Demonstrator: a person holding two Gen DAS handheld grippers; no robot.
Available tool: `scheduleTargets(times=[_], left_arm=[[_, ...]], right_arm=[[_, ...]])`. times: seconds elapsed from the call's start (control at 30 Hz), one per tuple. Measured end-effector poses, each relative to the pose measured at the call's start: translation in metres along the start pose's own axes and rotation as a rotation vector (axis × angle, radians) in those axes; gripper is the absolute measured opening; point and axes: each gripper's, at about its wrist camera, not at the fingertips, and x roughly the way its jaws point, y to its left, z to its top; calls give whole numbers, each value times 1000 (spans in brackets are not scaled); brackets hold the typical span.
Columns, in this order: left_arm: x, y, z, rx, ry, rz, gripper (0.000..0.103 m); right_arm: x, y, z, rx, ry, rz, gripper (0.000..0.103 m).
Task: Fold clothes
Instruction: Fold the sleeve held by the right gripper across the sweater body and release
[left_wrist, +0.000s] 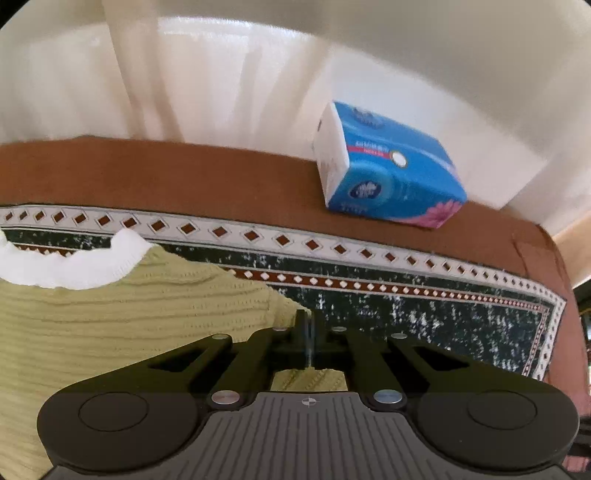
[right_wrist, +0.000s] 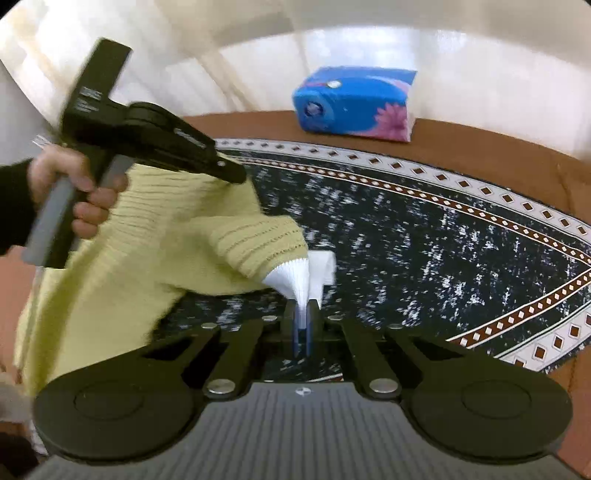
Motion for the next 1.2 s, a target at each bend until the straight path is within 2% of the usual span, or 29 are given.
scheduleTargets(times=[0.17, 0.23, 0.33, 0.5, 0.6, 0.67, 0.7, 0.77, 0.83, 0.9, 0.93, 0.97, 1.0, 1.1, 1.2], left_arm=[[-14, 8, 8, -57, -62, -13, 0], [-16, 11, 10, -72, -71, -20, 0], [-12, 11, 9, -75, -74, -19, 0], [1, 10, 6, -89, -90, 2, 0], [11, 8, 4, -86, -107, 32, 0], [13, 7, 3, -83, -122, 45, 0], [13, 7, 3, -83, -123, 44, 0], [11, 8, 5, -85, -119, 34, 21], [1, 10, 7, -79, -137, 26, 25], [-14, 11, 8, -50, -168, 13, 25], [-20, 11, 7, -30, -173, 3, 26], [-25, 10, 5, -8, -166, -11, 28], [-30, 10, 3, 13, -160, -24, 32], [-44, 8, -8, 69, -130, -63, 38], [-50, 4, -27, 123, -98, -60, 40]], right_arm=[[-35, 11, 5, 48, 6, 120, 4], [-47, 15, 7, 93, 0, 204, 4], [-57, 7, 10, 228, -32, 323, 4], [-44, -34, 2, 517, -62, 359, 4], [-26, -49, 3, 525, -76, 151, 4], [-10, -61, 1, 549, -117, 32, 7], [-6, -67, -2, 580, -136, 4, 8], [1, -72, -7, 609, -169, -28, 9], [-1, -66, -9, 573, -160, -42, 10], [-7, -50, -10, 451, -131, -66, 12], [-10, -42, -11, 385, -118, -74, 18], [-10, -35, -14, 326, -100, -74, 32], [-11, -28, -17, 267, -82, -75, 39], [-2, -6, -19, 121, -40, -92, 40], [11, -3, -18, 120, -24, -97, 40]])
